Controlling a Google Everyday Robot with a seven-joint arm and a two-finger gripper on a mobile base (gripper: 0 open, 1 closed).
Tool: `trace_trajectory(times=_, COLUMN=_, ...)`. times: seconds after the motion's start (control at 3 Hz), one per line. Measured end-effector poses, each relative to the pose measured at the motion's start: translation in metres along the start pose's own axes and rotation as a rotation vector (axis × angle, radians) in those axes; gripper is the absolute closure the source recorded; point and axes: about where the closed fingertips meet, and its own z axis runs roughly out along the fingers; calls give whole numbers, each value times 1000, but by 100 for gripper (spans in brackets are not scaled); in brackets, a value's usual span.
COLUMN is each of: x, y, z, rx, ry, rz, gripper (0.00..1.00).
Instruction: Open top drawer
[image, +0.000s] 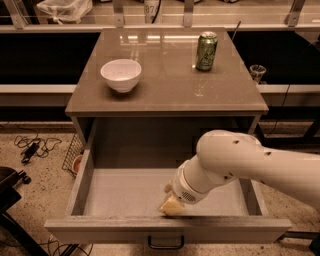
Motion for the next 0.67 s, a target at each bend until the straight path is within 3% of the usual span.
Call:
trace_trajectory(times=0.33, x=-1, y=1, z=-1, rx=1, ry=1, rz=-3, gripper=0)
trace_trajectory(times=0.67, x=-1, y=1, z=-1, rx=1, ry=1, rz=-3, gripper=0)
